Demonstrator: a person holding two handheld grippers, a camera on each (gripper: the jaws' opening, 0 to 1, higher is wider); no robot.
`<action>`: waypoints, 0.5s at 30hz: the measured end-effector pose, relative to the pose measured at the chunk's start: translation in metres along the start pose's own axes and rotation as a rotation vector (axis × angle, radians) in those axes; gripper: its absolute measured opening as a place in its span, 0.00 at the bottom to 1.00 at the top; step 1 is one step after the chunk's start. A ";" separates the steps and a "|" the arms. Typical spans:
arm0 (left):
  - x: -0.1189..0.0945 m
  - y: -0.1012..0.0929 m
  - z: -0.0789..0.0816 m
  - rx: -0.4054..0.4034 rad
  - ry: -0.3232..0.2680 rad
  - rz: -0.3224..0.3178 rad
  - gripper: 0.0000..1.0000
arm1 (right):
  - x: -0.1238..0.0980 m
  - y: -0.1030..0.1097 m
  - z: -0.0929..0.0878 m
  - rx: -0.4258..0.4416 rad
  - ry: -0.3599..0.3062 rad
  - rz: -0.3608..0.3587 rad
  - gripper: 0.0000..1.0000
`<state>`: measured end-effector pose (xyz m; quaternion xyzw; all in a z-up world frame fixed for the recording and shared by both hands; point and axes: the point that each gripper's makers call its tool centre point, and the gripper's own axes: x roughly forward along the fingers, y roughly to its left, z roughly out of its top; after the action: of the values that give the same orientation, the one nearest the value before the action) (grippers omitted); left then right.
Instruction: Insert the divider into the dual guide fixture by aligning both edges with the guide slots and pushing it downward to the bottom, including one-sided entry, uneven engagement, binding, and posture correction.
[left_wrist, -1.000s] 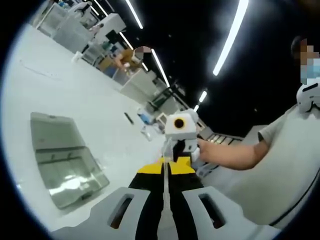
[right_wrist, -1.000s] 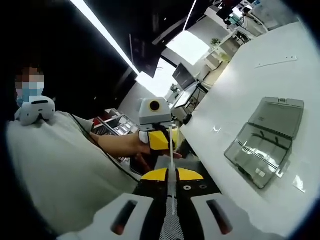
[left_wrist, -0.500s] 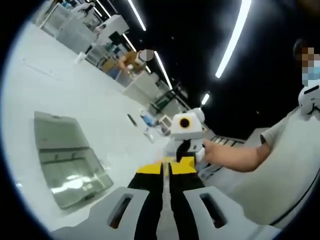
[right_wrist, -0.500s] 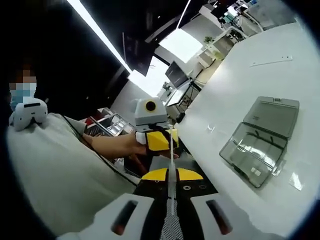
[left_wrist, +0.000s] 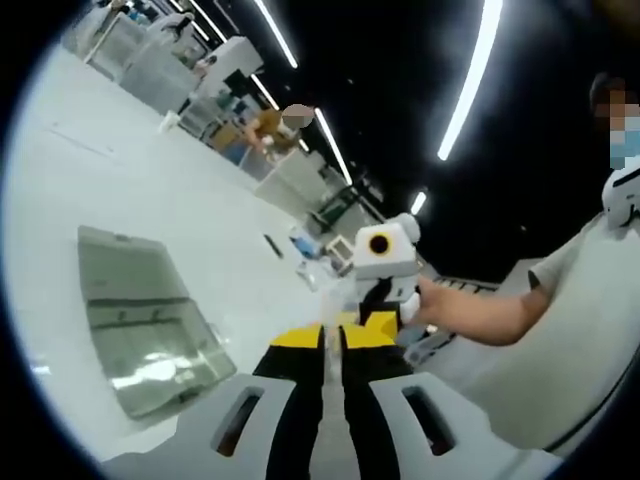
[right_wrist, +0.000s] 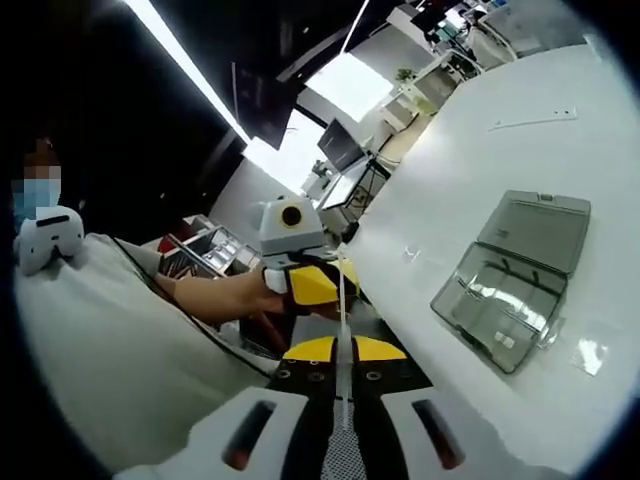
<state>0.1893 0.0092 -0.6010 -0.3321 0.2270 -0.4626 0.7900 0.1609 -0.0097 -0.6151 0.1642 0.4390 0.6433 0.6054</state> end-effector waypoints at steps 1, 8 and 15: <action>0.000 0.002 0.000 0.004 -0.001 0.004 0.03 | 0.000 0.000 0.000 0.000 0.002 -0.003 0.00; -0.002 0.005 0.002 0.021 -0.011 0.025 0.04 | 0.000 -0.003 0.001 0.027 0.026 -0.047 0.00; -0.004 0.010 0.002 0.110 0.003 0.082 0.04 | 0.001 -0.007 0.001 0.047 0.055 -0.089 0.00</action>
<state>0.1945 0.0162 -0.6065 -0.2781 0.2157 -0.4421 0.8250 0.1656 -0.0088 -0.6201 0.1410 0.4770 0.6095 0.6173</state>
